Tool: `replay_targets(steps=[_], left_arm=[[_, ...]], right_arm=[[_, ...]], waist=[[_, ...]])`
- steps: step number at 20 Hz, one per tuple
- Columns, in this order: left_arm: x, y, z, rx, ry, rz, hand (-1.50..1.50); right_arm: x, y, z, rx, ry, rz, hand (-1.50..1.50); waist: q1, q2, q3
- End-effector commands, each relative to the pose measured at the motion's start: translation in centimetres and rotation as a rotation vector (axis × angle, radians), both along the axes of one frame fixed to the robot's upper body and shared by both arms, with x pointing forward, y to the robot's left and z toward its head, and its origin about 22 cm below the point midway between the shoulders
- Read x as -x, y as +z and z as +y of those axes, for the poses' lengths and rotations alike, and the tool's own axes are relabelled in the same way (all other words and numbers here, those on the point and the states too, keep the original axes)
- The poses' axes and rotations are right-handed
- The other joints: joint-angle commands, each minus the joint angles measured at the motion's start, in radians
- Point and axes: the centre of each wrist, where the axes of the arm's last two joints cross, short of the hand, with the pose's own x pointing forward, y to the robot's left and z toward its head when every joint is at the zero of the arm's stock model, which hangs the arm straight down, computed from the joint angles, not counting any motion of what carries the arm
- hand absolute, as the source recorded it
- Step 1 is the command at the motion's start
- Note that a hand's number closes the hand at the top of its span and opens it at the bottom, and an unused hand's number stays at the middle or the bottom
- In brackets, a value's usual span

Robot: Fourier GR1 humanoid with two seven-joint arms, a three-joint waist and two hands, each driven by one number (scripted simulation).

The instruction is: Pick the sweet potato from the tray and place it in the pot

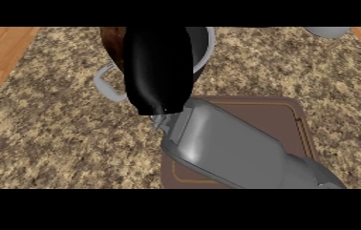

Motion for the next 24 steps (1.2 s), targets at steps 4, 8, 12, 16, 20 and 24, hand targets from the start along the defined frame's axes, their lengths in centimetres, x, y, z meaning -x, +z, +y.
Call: replay_targets(steps=[4,8,12,16,20,24], left_arm=[[-8.3,2.5,-6.6,0.148,-0.205,-0.37,0.0],[-8.6,2.7,-6.3,0.134,-0.218,-0.375,0.0],[-8.7,3.7,-5.9,0.141,-0.215,-0.393,0.0],[-8.6,3.1,-6.2,0.128,-0.21,-0.395,0.0],[-8.6,3.6,-6.3,0.127,-0.235,-0.41,0.0],[-8.6,3.2,-6.2,0.133,-0.234,-0.392,0.0]], right_arm=[[-2.8,0.4,0.3,-0.064,-0.076,0.008,1.5],[-4.8,0.4,0.0,-0.056,-0.077,0.025,1.5],[-6.5,-1.0,-0.3,-0.02,-0.097,0.05,1.5],[-8.3,-2.8,-0.9,0.045,-0.114,0.082,1.5],[-9.4,-3.8,-1.7,-0.046,-0.114,0.123,1.5],[-10.8,-3.5,-2.8,-0.16,-0.126,0.177,-1.5]], waist=[[-0.031,0.008,-0.013],[-0.038,0.021,-0.015],[-0.03,0.024,-0.013],[-0.036,0.031,-0.014],[-0.01,0.036,-0.011],[-0.003,0.047,-0.012]])
